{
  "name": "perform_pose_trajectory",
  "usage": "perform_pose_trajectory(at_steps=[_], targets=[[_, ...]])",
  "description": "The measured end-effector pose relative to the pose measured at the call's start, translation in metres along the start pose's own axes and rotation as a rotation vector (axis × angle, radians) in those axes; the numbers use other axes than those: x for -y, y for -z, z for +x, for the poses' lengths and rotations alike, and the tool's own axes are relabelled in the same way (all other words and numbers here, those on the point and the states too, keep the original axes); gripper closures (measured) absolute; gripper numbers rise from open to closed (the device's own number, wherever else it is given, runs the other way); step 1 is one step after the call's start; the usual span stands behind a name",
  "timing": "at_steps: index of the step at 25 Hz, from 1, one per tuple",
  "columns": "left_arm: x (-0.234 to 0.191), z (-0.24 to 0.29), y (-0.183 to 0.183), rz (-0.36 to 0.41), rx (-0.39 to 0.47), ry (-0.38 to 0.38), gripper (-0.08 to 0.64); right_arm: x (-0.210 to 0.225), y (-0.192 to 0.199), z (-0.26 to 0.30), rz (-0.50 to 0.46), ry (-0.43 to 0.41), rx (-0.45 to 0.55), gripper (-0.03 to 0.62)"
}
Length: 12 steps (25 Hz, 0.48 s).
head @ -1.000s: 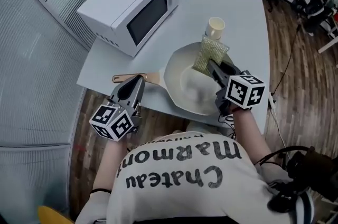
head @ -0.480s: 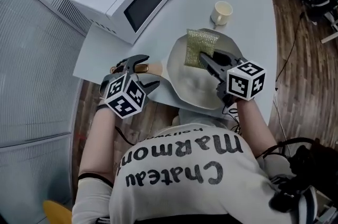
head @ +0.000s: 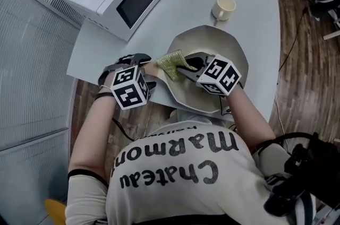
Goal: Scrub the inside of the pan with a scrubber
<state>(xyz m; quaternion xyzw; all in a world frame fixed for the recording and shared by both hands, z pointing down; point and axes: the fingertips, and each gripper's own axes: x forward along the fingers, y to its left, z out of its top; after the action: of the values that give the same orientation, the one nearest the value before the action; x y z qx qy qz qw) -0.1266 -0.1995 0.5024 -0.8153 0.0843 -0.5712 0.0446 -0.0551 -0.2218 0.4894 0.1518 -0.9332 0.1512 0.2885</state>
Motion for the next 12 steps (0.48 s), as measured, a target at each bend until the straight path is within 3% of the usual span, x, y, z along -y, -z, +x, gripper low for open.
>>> perform_pose_trajectory(at_steps=[2,5,12], targets=[[-0.003,0.000,-0.002,-0.011,-0.010,0.008,0.245,0.005,0.000,0.006,0.010,0.008,0.013,0.534],[-0.005,0.001,-0.005,0.032,-0.022,0.022,0.321,0.011,0.001,0.015,0.029,0.032,0.034,0.534],[0.002,0.000,-0.010,0.170,-0.045,0.050,0.319,0.016,0.000,0.031,0.023,0.076,0.019,0.534]])
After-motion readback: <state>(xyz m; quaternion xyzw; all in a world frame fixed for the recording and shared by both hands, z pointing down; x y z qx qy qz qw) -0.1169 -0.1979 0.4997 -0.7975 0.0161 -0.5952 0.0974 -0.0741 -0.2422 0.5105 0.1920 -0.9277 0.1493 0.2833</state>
